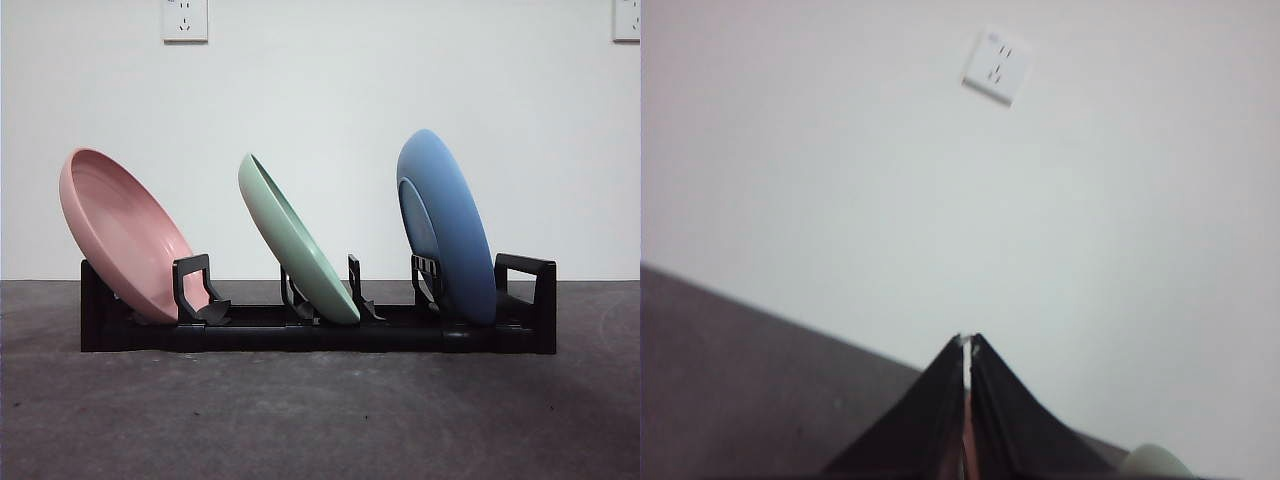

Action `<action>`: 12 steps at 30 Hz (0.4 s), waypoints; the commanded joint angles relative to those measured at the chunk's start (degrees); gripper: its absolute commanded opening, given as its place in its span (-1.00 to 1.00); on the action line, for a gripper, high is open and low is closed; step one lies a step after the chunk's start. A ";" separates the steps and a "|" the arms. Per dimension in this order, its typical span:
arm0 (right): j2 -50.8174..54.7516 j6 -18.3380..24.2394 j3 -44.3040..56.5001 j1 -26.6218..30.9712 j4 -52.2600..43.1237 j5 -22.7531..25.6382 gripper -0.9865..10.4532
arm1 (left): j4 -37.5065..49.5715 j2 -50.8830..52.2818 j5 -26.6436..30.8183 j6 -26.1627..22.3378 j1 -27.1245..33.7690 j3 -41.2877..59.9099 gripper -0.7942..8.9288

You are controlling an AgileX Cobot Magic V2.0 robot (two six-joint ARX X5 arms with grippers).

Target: Place the plate

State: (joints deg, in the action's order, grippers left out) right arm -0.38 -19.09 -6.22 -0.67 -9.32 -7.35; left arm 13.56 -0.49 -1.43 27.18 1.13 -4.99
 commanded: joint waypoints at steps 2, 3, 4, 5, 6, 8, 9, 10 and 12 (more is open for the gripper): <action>-2.21 -6.38 -9.75 0.04 11.80 -1.60 -0.80 | -11.80 -2.01 -0.11 1.66 0.09 -10.60 -0.82; -3.32 -6.36 -12.35 0.04 14.73 -2.34 -0.80 | -15.93 -3.10 -0.13 1.57 0.09 -13.66 -0.82; -4.48 -6.32 -14.58 0.04 17.07 -3.04 -0.80 | -19.28 -4.15 -0.15 1.40 0.09 -16.28 -0.82; -6.01 -5.99 -17.27 0.04 19.54 -4.04 -0.80 | -22.97 -5.62 -0.39 0.83 0.09 -19.39 -0.82; -7.48 -5.53 -19.71 0.04 21.59 -4.96 -0.80 | -26.18 -7.13 -1.29 -0.24 0.09 -22.40 -0.82; -10.47 -5.27 -24.35 0.04 25.44 -6.36 -0.80 | -31.06 -10.21 -3.80 -2.80 0.09 -27.63 -0.82; -12.11 -5.20 -26.64 0.04 27.50 -7.26 -0.80 | -33.29 -11.85 -5.11 -4.13 0.09 -30.10 -0.82; -13.73 -4.79 -28.61 0.04 29.29 -8.17 -0.80 | -35.23 -13.35 -6.27 -5.05 0.09 -32.24 -0.82; -17.77 -3.65 -33.18 0.04 34.27 -10.14 -0.80 | -39.69 -17.03 -8.70 -5.75 0.09 -36.79 -0.82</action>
State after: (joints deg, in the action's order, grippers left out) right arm -16.58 -23.77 -37.58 -0.64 23.46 -16.91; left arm -25.02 -16.19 -9.21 23.73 1.13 -39.66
